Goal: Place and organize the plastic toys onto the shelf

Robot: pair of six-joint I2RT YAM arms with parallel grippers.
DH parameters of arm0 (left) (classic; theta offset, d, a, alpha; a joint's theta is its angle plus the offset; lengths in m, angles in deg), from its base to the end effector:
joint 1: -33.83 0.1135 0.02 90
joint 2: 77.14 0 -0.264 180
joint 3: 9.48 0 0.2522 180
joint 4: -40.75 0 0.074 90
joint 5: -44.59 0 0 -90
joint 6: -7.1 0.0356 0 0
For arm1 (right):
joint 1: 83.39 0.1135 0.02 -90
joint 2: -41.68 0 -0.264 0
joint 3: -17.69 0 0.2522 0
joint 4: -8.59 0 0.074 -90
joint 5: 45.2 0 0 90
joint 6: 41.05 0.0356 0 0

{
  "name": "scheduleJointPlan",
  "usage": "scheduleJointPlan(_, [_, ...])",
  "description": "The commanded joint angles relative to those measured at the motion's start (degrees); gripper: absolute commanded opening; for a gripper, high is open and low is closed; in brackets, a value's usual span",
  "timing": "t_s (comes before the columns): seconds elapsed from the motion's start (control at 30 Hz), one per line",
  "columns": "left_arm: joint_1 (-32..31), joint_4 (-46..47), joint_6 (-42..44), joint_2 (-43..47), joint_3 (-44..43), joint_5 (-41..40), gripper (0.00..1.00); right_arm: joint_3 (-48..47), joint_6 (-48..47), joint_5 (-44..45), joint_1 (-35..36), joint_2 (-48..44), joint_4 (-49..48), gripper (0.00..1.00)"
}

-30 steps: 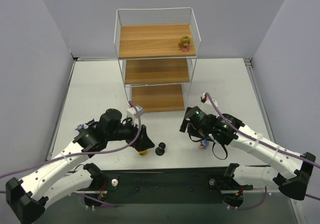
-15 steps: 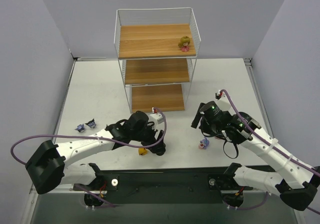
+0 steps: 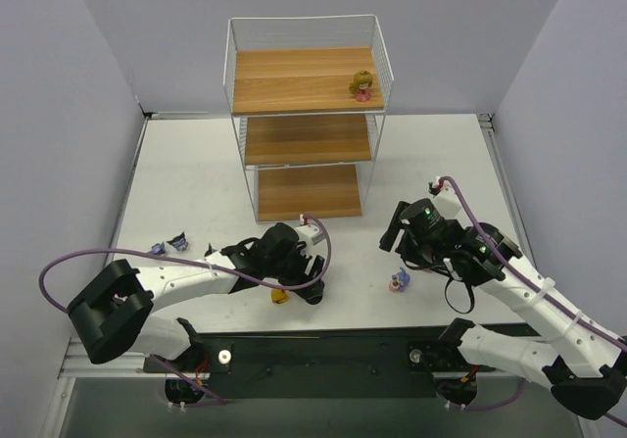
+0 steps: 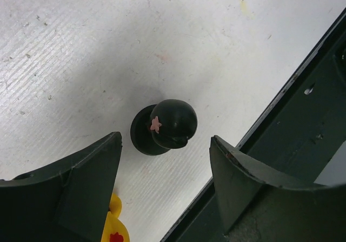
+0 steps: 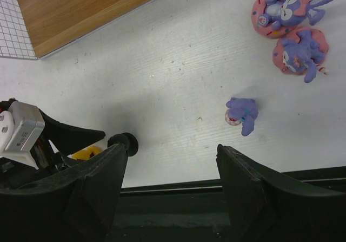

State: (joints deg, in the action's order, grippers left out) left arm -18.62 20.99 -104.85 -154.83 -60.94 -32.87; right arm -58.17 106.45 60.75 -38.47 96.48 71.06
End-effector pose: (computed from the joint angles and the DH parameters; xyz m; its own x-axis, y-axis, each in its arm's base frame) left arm 0.1557 -0.2152 0.1817 -0.7302 0.3512 -0.5860 0.6392 0.6540 -0.4045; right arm 0.1374 0.1232 0.3483 -0.7012 0.4460 -0.5563 0.1086 0.8379 0.5349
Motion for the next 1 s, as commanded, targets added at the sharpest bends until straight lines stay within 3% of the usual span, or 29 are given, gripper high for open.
scheduleJointPlan(0.0, [-0.2, 5.1, -0.9, -1.1, 0.2, -0.1, 0.74, 0.8, -0.6, 0.0, -0.5, -0.9, 2.4, 0.68])
scheduleJointPlan(0.73, [-1.0, 9.0, -3.2, -3.6, 1.4, 1.3, 0.56, 2.6, 0.2, 0.4, -0.8, -2.8, 2.9, 0.67])
scheduleJointPlan(0.83, [-1.1, 9.0, -3.4, -3.7, 1.2, 1.3, 0.51, 2.8, 0.4, 0.4, -0.8, -2.9, 2.9, 0.67])
scheduleJointPlan(0.97, [-1.3, 8.8, -3.5, -3.3, 0.9, 0.7, 0.31, 3.0, 0.5, 0.4, -0.8, -3.3, 2.8, 0.67])
